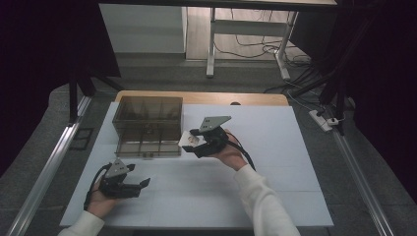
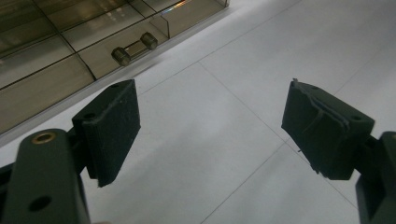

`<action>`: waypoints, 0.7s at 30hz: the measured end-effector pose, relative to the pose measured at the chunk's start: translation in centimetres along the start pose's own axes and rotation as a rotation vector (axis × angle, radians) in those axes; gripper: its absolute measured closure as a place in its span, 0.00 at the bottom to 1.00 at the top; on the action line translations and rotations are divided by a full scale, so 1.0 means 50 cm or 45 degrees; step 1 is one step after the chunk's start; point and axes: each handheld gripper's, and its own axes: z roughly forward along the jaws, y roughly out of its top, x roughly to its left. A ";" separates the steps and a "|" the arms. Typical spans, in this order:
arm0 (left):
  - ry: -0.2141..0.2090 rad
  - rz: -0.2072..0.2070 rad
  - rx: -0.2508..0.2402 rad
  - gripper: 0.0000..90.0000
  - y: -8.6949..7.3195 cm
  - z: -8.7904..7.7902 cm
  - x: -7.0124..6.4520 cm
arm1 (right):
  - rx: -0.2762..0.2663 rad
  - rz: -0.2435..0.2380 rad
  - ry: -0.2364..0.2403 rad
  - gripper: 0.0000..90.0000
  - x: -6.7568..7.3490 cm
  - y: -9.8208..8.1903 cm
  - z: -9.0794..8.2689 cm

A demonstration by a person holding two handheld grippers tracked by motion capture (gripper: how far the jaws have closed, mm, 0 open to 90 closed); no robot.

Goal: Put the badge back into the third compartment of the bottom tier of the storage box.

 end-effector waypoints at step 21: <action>0.003 -0.002 0.001 0.21 -0.001 0.000 0.002 | 0.016 0.008 0.030 0.36 -0.004 0.026 0.059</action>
